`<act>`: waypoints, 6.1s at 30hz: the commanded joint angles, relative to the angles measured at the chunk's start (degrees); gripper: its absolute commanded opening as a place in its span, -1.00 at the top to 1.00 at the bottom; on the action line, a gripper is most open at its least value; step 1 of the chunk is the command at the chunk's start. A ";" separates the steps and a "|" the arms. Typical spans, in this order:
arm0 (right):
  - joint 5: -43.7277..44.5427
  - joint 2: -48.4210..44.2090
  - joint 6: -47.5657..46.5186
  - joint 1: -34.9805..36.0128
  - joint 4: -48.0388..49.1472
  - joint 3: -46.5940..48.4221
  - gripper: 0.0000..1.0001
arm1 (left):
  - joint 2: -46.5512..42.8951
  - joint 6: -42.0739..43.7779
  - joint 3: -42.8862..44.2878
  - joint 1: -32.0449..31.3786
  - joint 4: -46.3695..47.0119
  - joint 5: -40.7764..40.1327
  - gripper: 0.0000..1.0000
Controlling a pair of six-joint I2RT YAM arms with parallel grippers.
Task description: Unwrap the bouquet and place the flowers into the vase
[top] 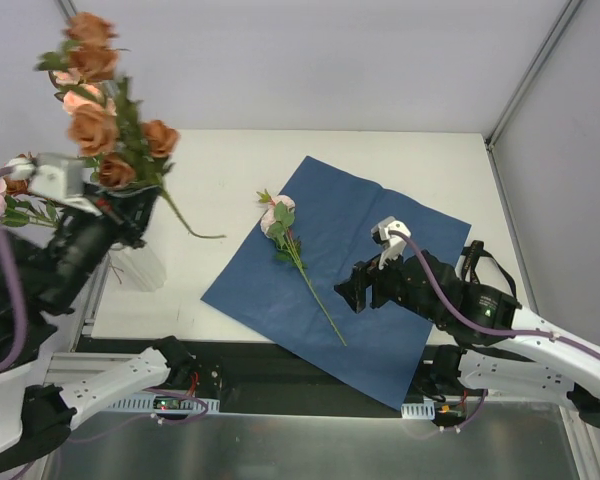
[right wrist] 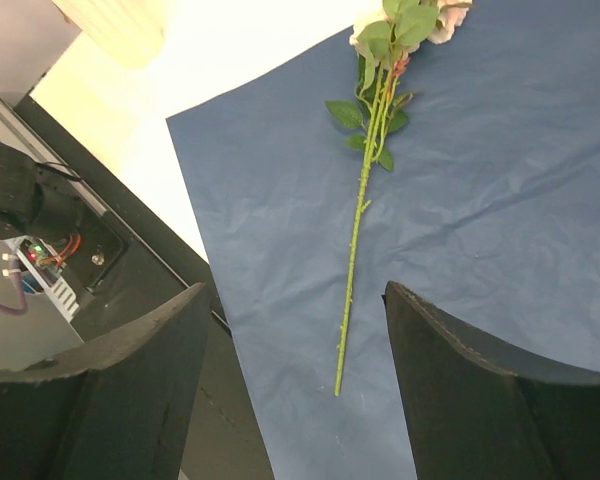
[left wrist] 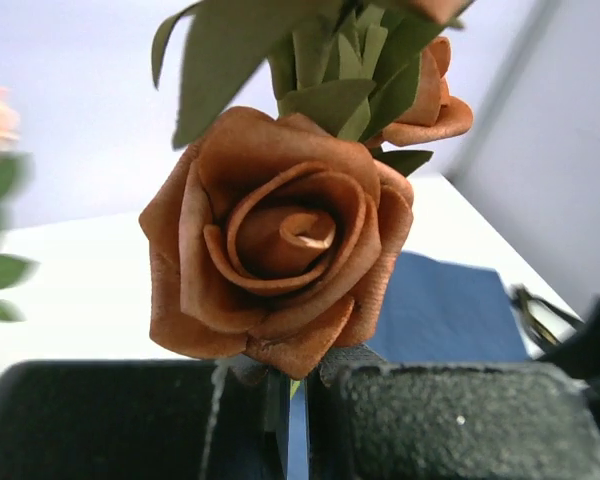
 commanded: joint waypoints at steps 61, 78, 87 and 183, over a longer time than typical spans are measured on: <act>3.64 -3.69 2.36 0.17 -5.07 -3.34 -0.47 | -4.69 27.52 -21.41 2.27 27.49 -51.86 1.00; 3.73 -2.29 2.18 0.17 -4.98 -3.87 -0.47 | 3.22 10.48 -18.43 25.21 16.43 -38.60 1.00; 1.09 -0.09 3.33 0.17 -2.26 -5.10 -0.47 | 2.27 2.66 -22.19 32.07 15.19 -35.87 1.00; -7.79 27.16 3.94 -0.10 5.04 -3.08 -0.50 | -3.80 -10.63 -30.64 37.70 12.64 32.31 -0.22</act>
